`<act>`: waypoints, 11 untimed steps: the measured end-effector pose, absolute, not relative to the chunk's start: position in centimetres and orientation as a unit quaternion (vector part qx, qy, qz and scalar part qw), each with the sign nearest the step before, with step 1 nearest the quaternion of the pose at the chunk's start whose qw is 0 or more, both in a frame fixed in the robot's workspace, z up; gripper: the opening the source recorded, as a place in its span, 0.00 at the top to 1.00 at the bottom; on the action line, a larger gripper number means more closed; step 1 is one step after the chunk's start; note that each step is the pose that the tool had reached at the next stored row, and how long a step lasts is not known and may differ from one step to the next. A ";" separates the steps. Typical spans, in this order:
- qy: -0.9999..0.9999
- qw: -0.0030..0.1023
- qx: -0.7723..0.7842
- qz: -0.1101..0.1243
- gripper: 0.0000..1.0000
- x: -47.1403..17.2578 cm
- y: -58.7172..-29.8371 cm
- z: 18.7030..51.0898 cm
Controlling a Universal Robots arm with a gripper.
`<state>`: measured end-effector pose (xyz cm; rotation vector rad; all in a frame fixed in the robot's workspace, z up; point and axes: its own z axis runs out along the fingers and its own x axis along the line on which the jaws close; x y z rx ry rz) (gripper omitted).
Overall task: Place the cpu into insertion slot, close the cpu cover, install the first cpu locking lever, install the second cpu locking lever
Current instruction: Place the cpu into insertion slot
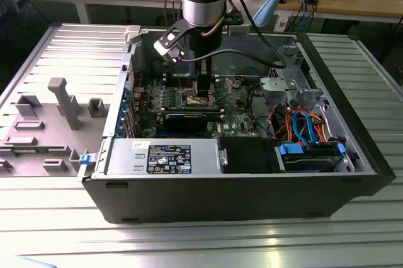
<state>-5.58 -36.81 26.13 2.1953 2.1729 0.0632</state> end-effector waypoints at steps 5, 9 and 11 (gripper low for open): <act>0.703 0.026 0.710 0.020 0.45 -5.7 -36.8 26.0; 0.703 0.026 0.710 0.020 0.45 -5.8 -36.8 26.0; 0.703 0.026 0.710 0.020 0.45 -5.8 -36.8 26.0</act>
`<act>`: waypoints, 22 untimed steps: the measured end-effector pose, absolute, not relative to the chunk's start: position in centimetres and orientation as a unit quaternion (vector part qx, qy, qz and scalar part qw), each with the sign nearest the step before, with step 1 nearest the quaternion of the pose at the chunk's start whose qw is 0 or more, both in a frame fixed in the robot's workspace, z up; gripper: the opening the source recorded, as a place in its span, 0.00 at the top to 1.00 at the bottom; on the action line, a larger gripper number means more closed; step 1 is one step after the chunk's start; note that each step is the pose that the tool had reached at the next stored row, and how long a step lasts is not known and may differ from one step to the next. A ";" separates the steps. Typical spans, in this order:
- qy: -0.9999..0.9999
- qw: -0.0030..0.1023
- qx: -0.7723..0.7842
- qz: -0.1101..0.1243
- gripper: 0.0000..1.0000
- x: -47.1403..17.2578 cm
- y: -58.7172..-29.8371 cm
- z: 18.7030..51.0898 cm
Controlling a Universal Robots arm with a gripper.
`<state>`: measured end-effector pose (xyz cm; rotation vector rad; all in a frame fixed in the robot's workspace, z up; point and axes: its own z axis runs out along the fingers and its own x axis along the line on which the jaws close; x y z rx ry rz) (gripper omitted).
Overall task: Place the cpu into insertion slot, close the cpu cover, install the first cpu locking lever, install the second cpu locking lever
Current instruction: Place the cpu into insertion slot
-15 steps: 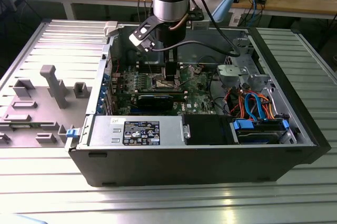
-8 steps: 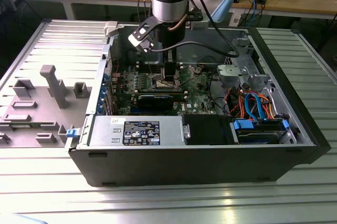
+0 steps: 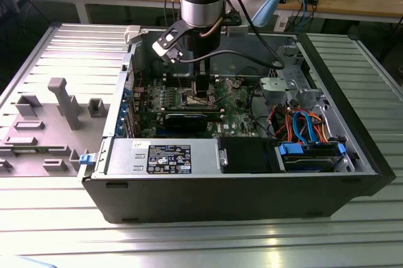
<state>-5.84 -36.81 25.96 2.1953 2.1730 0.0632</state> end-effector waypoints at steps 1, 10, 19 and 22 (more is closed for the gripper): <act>0.703 0.026 0.710 0.020 0.45 -5.9 -36.8 25.9; 0.703 0.026 0.710 0.020 0.45 -6.1 -36.8 25.8; 0.703 0.026 0.710 0.020 0.45 -6.4 -36.8 25.6; 0.703 0.026 0.710 0.020 0.45 -6.4 -36.8 25.6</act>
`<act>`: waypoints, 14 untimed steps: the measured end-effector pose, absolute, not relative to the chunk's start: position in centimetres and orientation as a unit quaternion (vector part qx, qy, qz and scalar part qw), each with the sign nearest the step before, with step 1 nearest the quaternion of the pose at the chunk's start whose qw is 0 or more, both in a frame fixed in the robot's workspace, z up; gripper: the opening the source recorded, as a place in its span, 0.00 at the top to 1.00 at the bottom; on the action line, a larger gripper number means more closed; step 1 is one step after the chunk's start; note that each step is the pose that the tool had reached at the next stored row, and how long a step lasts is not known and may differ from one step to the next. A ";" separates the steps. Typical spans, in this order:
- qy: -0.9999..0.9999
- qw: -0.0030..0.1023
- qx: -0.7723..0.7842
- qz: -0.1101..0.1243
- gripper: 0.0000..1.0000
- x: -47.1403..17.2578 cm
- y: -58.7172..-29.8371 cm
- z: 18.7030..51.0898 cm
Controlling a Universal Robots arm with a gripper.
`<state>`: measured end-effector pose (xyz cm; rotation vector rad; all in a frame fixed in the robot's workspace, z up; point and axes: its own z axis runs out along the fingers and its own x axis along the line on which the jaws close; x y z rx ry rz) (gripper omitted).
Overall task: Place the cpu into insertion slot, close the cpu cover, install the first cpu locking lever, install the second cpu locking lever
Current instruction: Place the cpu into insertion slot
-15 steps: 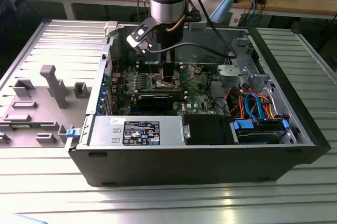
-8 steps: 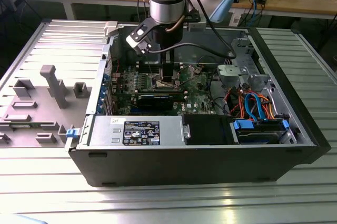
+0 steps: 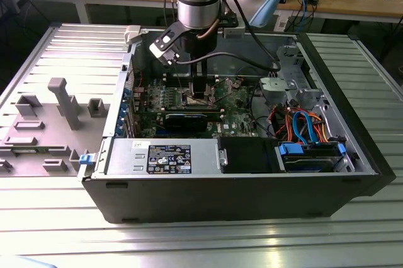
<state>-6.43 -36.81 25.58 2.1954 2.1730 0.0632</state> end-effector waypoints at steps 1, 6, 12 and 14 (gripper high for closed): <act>0.703 0.026 0.710 0.020 0.45 -6.5 -36.8 25.6; 0.703 0.026 0.710 0.020 0.45 -6.6 -36.8 25.5; 0.703 0.026 0.710 0.020 0.45 -6.7 -36.8 25.4; 0.703 0.026 0.710 0.020 0.45 -6.8 -36.8 25.3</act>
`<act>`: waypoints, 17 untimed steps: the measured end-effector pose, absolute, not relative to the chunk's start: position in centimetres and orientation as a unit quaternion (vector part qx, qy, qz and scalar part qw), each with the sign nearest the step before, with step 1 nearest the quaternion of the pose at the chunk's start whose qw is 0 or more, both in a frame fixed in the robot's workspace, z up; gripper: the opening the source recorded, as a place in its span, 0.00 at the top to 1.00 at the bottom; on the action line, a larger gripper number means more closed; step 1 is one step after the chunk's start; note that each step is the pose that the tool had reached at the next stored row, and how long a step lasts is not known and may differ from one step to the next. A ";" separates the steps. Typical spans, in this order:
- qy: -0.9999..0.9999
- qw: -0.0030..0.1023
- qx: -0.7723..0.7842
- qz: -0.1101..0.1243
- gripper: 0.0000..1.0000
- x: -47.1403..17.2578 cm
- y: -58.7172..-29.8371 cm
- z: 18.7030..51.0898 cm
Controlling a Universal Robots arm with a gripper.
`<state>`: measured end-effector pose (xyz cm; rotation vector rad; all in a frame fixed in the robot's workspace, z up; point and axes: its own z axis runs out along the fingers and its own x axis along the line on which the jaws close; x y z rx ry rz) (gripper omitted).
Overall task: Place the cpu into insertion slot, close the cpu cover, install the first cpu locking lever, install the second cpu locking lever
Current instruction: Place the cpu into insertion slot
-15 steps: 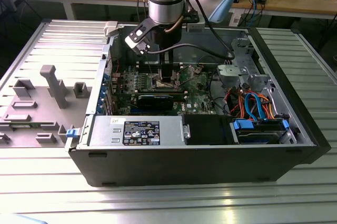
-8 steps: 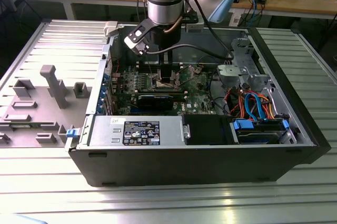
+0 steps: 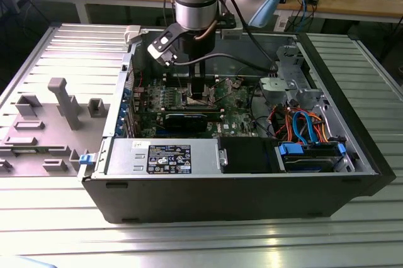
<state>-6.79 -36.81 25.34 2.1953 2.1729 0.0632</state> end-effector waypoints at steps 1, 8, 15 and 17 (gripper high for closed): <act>0.703 0.026 0.710 0.020 0.45 -6.8 -36.8 25.3; 0.703 0.026 0.710 0.020 0.45 -7.0 -36.8 25.2; 0.703 0.026 0.710 0.020 0.45 -7.2 -36.8 25.1; 0.703 0.026 0.710 0.020 0.45 -7.2 -36.8 25.0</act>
